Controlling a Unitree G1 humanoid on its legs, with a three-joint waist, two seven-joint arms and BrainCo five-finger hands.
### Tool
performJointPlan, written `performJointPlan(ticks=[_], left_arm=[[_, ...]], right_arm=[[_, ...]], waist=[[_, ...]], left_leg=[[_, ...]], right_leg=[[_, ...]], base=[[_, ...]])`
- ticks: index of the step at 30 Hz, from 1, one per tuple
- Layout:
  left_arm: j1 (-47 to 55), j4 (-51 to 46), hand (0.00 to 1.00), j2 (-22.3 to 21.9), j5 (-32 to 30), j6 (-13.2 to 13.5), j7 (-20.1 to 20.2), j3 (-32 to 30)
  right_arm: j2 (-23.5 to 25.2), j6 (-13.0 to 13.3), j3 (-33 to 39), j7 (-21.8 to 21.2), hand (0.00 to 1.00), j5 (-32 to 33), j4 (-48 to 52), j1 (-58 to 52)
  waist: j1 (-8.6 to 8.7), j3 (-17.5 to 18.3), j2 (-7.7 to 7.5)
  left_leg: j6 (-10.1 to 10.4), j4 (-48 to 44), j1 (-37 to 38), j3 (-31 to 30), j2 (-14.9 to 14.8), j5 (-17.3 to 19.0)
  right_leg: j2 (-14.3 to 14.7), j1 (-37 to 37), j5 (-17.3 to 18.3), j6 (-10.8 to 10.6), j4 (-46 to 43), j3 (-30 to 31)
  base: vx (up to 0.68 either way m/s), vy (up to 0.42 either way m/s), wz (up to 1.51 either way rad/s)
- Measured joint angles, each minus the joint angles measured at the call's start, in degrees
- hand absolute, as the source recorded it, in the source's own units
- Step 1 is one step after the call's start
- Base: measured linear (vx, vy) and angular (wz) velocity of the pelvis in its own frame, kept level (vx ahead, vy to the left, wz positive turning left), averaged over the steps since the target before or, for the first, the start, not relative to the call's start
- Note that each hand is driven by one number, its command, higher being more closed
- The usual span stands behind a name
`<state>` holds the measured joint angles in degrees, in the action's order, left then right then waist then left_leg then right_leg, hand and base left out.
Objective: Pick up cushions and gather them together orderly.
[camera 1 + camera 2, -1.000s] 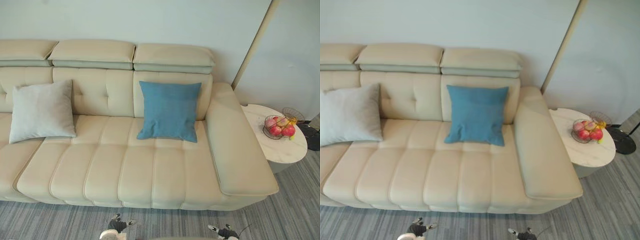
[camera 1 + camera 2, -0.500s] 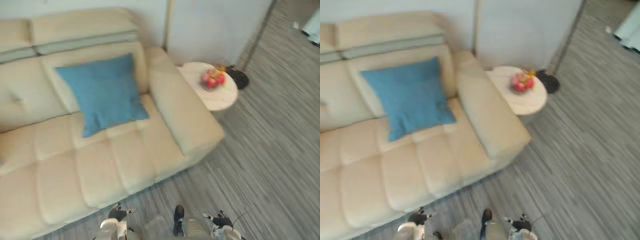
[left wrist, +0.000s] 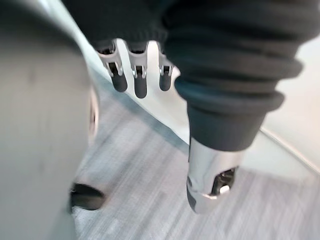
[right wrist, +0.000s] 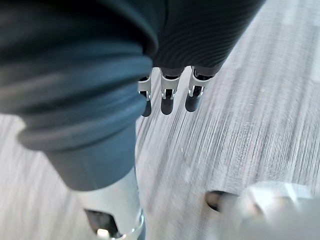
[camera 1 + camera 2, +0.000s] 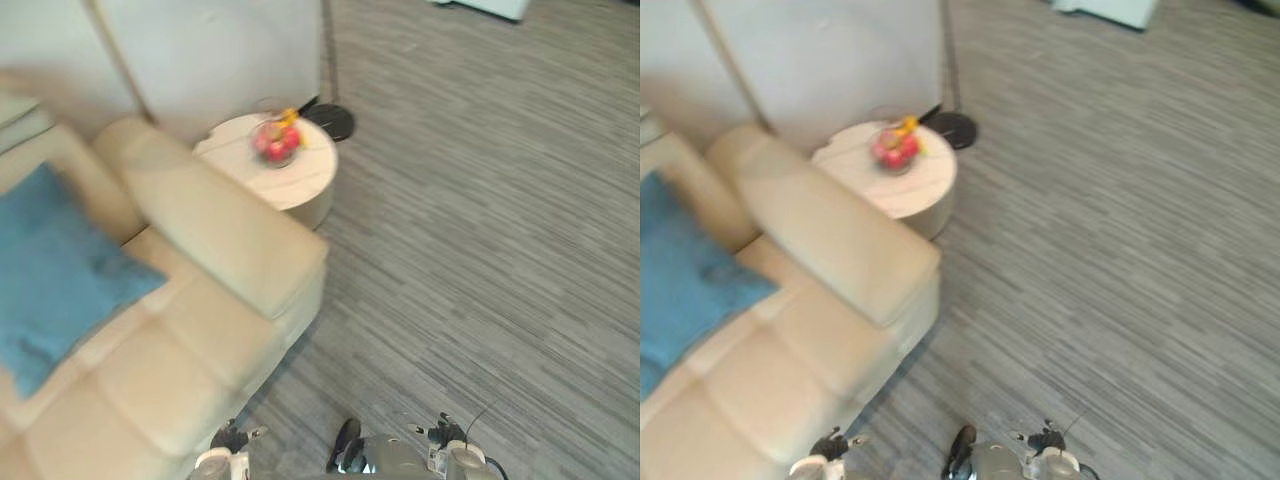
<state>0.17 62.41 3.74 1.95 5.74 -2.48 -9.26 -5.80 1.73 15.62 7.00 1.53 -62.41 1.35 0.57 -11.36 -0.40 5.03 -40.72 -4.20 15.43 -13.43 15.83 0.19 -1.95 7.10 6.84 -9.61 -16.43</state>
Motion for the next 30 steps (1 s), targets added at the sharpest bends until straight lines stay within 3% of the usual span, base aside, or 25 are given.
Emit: performJointPlan(ticks=[3,5,6,7,10,12,13,15,18,20,22,24,25,26,27,28,30], left_arm=[[-0.09,-0.29,0.00,-1.47,1.14,0.23,0.05,0.21],[-0.07,-0.98,0.00,-1.91,1.17,0.24,0.07,-0.09],[-0.03,-1.04,0.00,-2.05,1.18,0.24,0.07,-0.43],[0.34,-1.19,0.00,-2.03,1.60,0.23,0.15,-1.18],[0.43,-1.60,0.00,-1.38,1.75,0.09,0.19,-2.45],[0.30,-1.53,0.00,-0.62,2.04,-0.02,0.18,-2.61],[0.29,-1.50,0.00,-0.59,2.05,-0.05,0.10,-2.60],[0.01,-0.84,0.00,-0.44,2.17,-0.12,-0.04,-2.02],[-0.20,0.76,0.00,0.38,2.13,-0.41,-0.03,-0.08],[-0.63,2.04,0.00,0.73,2.08,-1.09,-0.06,0.57],[-1.10,2.89,0.00,0.99,0.95,-1.15,0.12,1.57],[-1.25,2.94,0.00,-0.29,0.09,-1.15,0.10,1.65],[-1.26,2.84,0.00,-0.30,-0.24,-1.14,0.09,1.63],[-1.41,2.33,0.00,-0.52,-0.37,-1.18,0.07,0.59],[-1.39,1.89,0.00,-0.78,-0.48,-1.18,0.11,-0.10],[-0.98,0.31,0.00,-1.68,-0.28,-1.05,-0.06,-1.29],[-0.45,-2.00,0.00,-2.20,-0.12,-0.13,-0.57,-0.85]], right_arm=[[-0.78,-0.03,1.28,0.32,0.00,0.97,0.30,-0.30],[0.39,-0.05,2.28,0.47,0.00,0.99,0.33,-0.61],[1.09,-0.07,2.27,0.53,0.00,0.98,0.70,-1.21],[1.74,-0.02,2.39,0.71,0.00,1.26,2.11,-1.97],[4.68,0.50,2.34,0.71,0.00,1.27,4.89,-3.76],[5.98,0.57,2.48,0.61,0.00,1.37,5.33,-3.75],[5.99,0.55,2.49,0.55,0.00,1.40,5.30,-3.80],[5.99,0.59,3.12,0.50,0.00,1.37,5.21,-3.33],[6.03,0.55,3.34,0.52,0.00,1.35,3.84,-0.95],[5.51,0.52,3.41,0.66,0.00,1.34,2.69,-0.25],[5.38,0.58,3.72,0.74,0.00,1.30,2.40,-0.14],[4.20,0.59,4.51,0.79,0.00,1.83,1.62,-0.34],[3.89,0.65,4.51,0.79,0.00,1.97,1.38,-0.37],[3.90,0.74,4.44,0.79,0.00,2.13,1.52,-0.88],[3.95,0.84,4.42,0.82,0.00,2.53,1.77,-1.25],[3.56,1.03,4.32,1.13,0.00,3.36,2.29,-2.20],[3.78,1.00,4.35,1.46,0.00,3.64,2.74,-2.43]], waist=[[-0.61,-0.63,1.94],[-0.86,-0.97,2.58],[-1.14,-0.91,2.59],[-1.47,-0.36,2.80],[-2.64,0.68,0.39],[-2.84,0.72,-0.96],[-2.83,0.81,-1.13],[-2.86,0.76,-0.91],[-2.79,0.62,-0.61],[-2.64,0.47,-0.38],[-2.36,0.38,0.20],[-0.94,0.33,1.91],[-0.68,0.36,2.06],[-0.50,0.03,2.64],[-0.57,-0.26,3.11],[-1.43,-0.83,3.78],[-2.23,-0.85,3.70]], left_leg=[[0.56,12.62,-4.28,-11.24,9.37,0.81],[-0.35,19.73,-6.02,-20.05,12.80,-0.80],[-1.56,20.27,-5.68,-20.95,12.97,-3.23],[-3.23,20.09,-4.12,-18.44,12.34,-4.94],[-3.99,19.47,-2.13,-10.09,11.20,-2.06],[-4.22,19.81,0.71,-4.41,10.69,-1.02],[-4.22,20.12,1.44,-3.03,10.35,-1.02],[-4.20,22.14,4.00,1.72,8.18,-1.02],[-2.37,26.53,7.01,7.57,5.29,-1.12],[-0.93,28.21,9.35,9.86,3.80,-1.63],[1.47,30.00,11.54,9.49,2.69,-3.05],[2.18,26.73,11.84,8.00,0.94,-3.45],[2.22,21.90,10.35,6.90,-0.19,-3.47],[1.63,8.51,5.66,3.48,-3.46,-4.04],[0.25,2.56,3.52,1.97,-5.01,-5.22],[-1.72,-10.68,-1.53,-1.34,-7.80,-4.78],[-0.34,-15.70,-6.81,-3.49,-6.28,-2.16]], right_leg=[[2.13,0.53,-0.19,-0.98,0.44,10.02],[3.61,0.47,0.70,-2.68,-0.31,15.52],[4.09,0.60,1.44,-3.26,-1.01,17.16],[4.41,0.39,3.54,-3.97,-3.65,19.43],[0.66,-3.17,7.05,-7.01,-11.75,17.90],[-3.97,-6.53,8.71,-9.95,-19.17,11.16],[-5.35,-6.84,8.79,-10.09,-20.27,7.95],[-9.09,-6.61,8.49,-9.38,-18.60,-4.16],[-10.12,-8.29,5.09,-9.09,-10.79,-13.21],[-9.72,-8.59,-1.17,-6.90,-7.28,-16.35],[-7.14,-7.58,-0.87,-4.57,-7.21,-15.11],[-5.12,-6.41,1.31,-3.45,-7.18,-14.18],[-4.33,-5.30,1.78,-3.28,-6.13,-14.00],[-2.38,-2.07,1.91,-3.24,-3.47,-13.83],[-1.42,-0.44,2.00,-3.07,-2.31,-13.73],[0.73,3.02,3.10,-2.09,-0.91,-11.79],[1.07,6.07,5.17,-1.48,-0.71,-8.08]], base=[[0.18,0.111,-1.77],[0.15,0.156,-1.59],[0.24,0.211,-1.52],[0.19,0.142,-1.32],[0.24,0.191,-1.48],[0.19,0.114,-1.17],[0.17,0.018,-0.87],[0.16,-0.040,-0.93],[0.19,-0.130,-1.16],[0.29,-0.270,-1.06],[0.29,-0.268,-0.77],[0.24,-0.220,-0.40],[0.22,-0.240,-0.16],[0.21,-0.238,-0.09],[0.17,-0.215,-0.28],[0.17,-0.127,-0.53],[0.25,-0.052,-0.84]])
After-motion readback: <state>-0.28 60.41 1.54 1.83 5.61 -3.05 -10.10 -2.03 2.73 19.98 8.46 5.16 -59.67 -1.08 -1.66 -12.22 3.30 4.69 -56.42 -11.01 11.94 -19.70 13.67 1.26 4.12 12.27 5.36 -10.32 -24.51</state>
